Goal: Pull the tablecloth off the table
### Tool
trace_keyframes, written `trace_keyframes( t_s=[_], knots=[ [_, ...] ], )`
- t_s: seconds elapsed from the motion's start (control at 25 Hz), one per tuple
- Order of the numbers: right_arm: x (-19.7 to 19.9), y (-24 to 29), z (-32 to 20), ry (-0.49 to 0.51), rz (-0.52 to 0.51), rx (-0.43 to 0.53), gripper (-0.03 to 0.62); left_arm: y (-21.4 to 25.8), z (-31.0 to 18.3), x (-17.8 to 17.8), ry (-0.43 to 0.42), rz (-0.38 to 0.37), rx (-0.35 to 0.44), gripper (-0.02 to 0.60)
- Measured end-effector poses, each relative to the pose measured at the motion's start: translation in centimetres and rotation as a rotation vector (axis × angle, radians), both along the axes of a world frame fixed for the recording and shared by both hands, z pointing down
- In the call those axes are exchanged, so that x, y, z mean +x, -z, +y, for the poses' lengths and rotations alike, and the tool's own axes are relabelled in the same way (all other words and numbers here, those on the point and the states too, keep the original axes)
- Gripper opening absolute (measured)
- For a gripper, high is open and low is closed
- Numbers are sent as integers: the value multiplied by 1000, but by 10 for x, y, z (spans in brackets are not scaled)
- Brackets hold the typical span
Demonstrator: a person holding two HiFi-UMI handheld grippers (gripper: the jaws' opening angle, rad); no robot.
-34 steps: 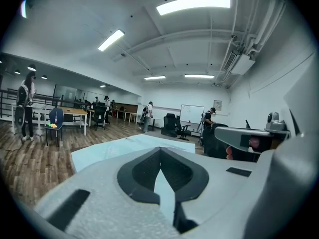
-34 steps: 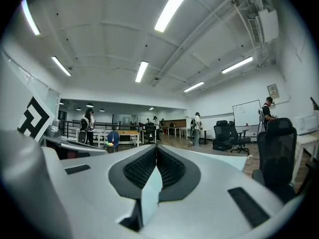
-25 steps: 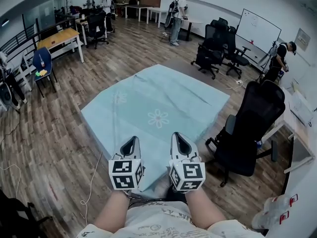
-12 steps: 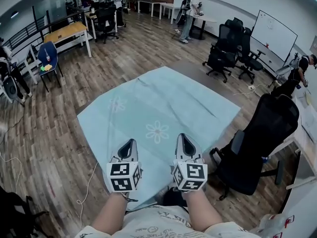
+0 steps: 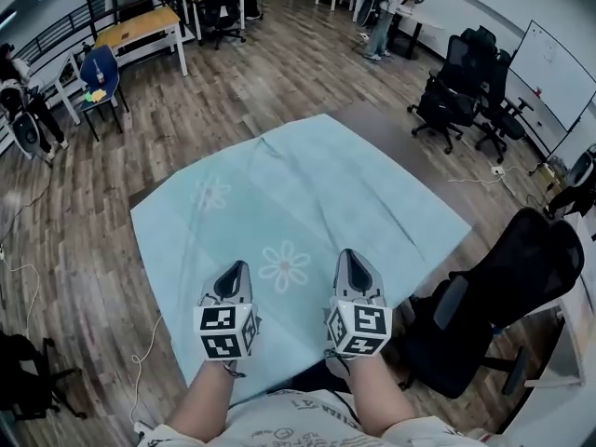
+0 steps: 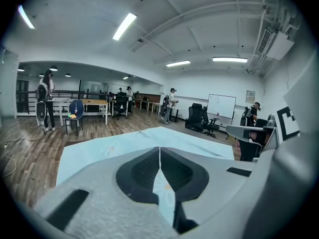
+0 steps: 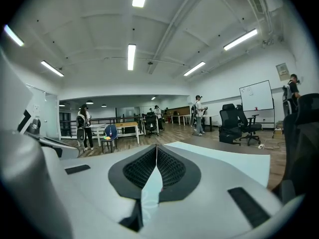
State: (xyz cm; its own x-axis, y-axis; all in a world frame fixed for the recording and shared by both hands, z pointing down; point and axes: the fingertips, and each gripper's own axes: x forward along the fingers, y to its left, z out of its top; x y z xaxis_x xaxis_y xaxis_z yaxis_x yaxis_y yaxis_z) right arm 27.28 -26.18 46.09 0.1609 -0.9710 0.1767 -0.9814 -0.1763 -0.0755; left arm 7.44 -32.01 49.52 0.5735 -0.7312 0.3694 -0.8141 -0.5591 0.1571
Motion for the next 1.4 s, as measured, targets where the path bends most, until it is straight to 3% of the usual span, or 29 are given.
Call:
trace_keyframes(
  t_s=[0.32,0.52,0.72,0.84,0.92,0.96,1.04,1.24,1.4],
  knots=[
    [74,-31,-66,109,6,-89,15,-27,-46,49,139,-29,-68,11],
    [105,-63,-107,177,17,-162,15,-58,-70,57,216,-68,-123,11],
    [131,-96,-137,227,0,-233,15,-101,-79,31,315,-99,-222,28],
    [153,-114,-159,272,-7,-265,15,-129,-84,19,359,-119,-289,139],
    [171,-123,-175,283,34,-287,18,-149,-86,6,379,-147,-333,174],
    [180,-128,-184,287,53,-302,29,-159,-87,-3,388,-164,-352,191],
    [194,-141,-198,306,75,-341,119,-176,-86,-21,410,-188,-388,217],
    [231,-182,-227,298,146,-469,180,-212,-85,-59,483,-193,-479,244],
    [255,-215,-239,262,107,-564,225,-231,-88,-81,544,-194,-528,258]
  ],
)
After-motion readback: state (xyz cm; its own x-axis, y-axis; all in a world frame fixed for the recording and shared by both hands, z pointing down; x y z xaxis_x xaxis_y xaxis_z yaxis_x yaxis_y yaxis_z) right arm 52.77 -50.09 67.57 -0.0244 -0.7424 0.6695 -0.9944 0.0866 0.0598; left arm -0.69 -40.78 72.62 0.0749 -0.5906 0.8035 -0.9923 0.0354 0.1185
